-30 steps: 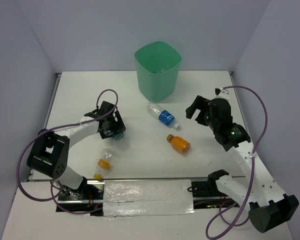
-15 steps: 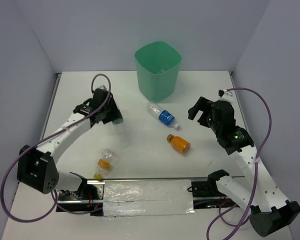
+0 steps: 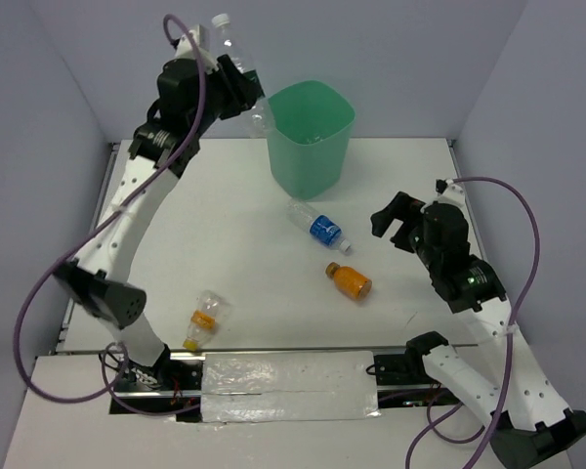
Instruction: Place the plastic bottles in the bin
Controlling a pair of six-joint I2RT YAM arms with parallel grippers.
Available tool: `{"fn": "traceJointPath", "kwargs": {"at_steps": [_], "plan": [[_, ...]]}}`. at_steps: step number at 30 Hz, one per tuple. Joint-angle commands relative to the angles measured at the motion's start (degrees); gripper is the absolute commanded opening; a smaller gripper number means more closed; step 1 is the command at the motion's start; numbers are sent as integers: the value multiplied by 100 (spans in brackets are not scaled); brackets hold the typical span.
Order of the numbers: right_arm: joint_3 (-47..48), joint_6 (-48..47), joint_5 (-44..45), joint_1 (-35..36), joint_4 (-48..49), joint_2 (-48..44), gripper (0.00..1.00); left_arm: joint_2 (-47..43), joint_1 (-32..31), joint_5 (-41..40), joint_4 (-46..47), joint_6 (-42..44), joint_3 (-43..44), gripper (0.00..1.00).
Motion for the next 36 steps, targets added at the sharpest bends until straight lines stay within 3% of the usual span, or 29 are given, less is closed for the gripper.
{"fn": "traceJointPath", "kwargs": {"at_steps": [1,7,16,17,18,20,21,25,29,35,36], "plan": [[-111,141,-19,60,-58,-314,100,1024,-84,336,282,158,929,51],[-173,142,-46,51,-304,-543,100,2354,-224,503,651,8,2529,53],[-296,80,-28,60,-393,-561,100,3243,-295,504,1258,-352,2592,59],[-305,97,-37,60,-384,-543,100,3304,-304,599,1258,-396,2592,62],[-322,132,-46,68,-384,-543,100,3374,-330,626,1223,-405,2592,78],[-349,141,-37,68,-366,-552,100,3384,-382,644,1188,-344,2557,95],[-358,150,-20,60,-349,-560,100,3349,-435,627,1170,-309,2531,100],[-296,106,33,69,-392,-552,100,3147,-506,583,1013,-89,2583,100],[-243,71,95,68,-358,-569,100,2350,-567,574,749,166,2373,99],[-313,36,130,68,-208,-499,100,480,-743,-286,-189,588,539,99],[-331,36,130,68,-182,-473,100,222,-752,-531,-305,623,-178,99]]}}
